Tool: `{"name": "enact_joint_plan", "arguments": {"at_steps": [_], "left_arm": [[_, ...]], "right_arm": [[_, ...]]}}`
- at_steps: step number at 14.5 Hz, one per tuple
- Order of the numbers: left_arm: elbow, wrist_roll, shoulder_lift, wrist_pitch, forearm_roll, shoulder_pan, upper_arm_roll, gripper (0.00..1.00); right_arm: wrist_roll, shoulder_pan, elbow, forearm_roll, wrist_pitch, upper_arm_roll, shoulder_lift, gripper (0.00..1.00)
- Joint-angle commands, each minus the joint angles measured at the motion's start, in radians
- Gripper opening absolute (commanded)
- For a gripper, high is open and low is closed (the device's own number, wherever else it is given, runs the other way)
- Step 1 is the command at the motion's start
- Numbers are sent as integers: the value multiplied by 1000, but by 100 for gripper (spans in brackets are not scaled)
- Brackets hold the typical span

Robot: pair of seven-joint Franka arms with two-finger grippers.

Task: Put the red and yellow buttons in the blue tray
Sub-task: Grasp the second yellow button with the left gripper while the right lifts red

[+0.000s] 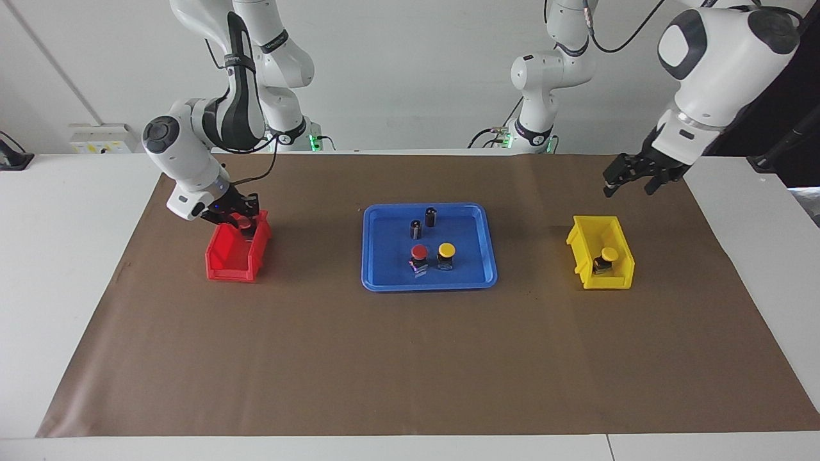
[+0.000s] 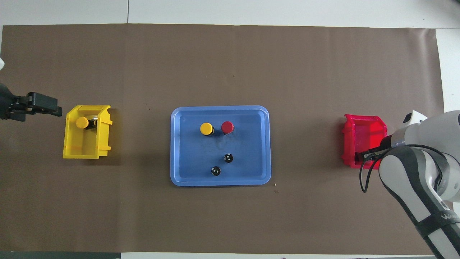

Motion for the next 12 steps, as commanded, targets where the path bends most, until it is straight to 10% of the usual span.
{"name": "enact_joint_plan", "arguments": {"at_steps": [1,7,12], "left_arm": [[-34,-5,-19,22,48,-8,-21,99],[-169,0,39,252,77,-9,-24,92],[-233,-3,100,371,97,-6,-23,63]], "right_arm": [[-35,-17,-22,19,9,5,-29,25],[-24,-17,117,7,-143,4,7,24],[20,4,308,-31,-312,12,31,24]]}}
